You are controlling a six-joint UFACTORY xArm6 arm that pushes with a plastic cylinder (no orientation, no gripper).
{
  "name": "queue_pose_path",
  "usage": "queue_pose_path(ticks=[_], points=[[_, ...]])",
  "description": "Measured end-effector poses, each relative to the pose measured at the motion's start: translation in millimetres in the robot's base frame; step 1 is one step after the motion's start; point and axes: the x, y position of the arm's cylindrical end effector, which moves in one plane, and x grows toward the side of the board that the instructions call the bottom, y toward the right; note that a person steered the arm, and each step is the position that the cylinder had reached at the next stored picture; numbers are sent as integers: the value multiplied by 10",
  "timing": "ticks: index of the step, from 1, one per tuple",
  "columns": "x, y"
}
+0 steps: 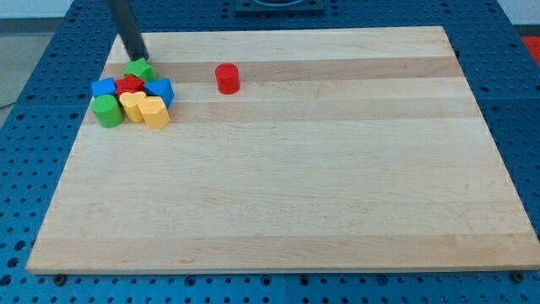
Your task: Place the green star top left to the blue triangle
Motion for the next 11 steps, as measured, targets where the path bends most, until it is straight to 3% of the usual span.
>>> queue_pose_path(ticks=[2,11], points=[[108,295],[376,-385]])
